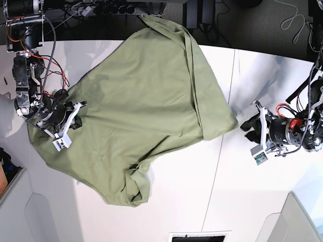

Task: Layout the t-shirt on the table in an organized manner, then fold the t-shirt properly
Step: 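Drag the hem with the left gripper away from the right gripper, then regrasp the shirt edge with the left gripper and pull it outward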

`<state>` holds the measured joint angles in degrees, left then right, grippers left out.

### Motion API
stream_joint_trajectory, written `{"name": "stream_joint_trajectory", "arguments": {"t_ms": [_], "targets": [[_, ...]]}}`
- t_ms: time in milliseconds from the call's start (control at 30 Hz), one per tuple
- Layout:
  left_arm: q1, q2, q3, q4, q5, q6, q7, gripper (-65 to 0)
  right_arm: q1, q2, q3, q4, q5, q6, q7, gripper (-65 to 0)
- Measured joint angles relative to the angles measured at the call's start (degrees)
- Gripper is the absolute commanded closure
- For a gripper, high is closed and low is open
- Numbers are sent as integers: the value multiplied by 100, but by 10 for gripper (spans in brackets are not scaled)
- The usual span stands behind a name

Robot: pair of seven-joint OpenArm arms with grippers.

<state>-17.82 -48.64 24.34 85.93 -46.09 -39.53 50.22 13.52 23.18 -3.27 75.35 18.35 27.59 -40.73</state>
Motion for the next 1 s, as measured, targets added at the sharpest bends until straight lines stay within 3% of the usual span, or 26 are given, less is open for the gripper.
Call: {"name": "stream_joint_trajectory", "arguments": {"t_ms": [33, 233, 400, 533, 633, 767, 1000], "targets": [[0, -87, 0, -2, -37, 0, -2, -360, 0, 0, 0, 0, -2, -4, 0, 0], [2, -179, -166, 0, -820, 0, 20, -361, 0, 0, 0, -7, 13, -42, 0, 0], [4, 369, -481, -2, -870, 2, 22, -361, -2, -2, 0, -13, 186, -61, -26, 0], [7, 1255, -457, -2, 111, -37, -367, -359, 0, -13, 0, -15, 243, -61, -28, 0], [22, 1679, -448, -52, 1128, -44, -890, -359, -2, -15, 0, -15, 240, -61, -28, 0], [15, 1805, -463, -317, 1969, -37, -1788, -359, -2, -17, 0, -15, 243, -61, -66, 0], [17, 1814, -326, -997, 2208, -37, -2028, -359, 0, -17, 4, -15, 245, -61, -90, 0]]}}
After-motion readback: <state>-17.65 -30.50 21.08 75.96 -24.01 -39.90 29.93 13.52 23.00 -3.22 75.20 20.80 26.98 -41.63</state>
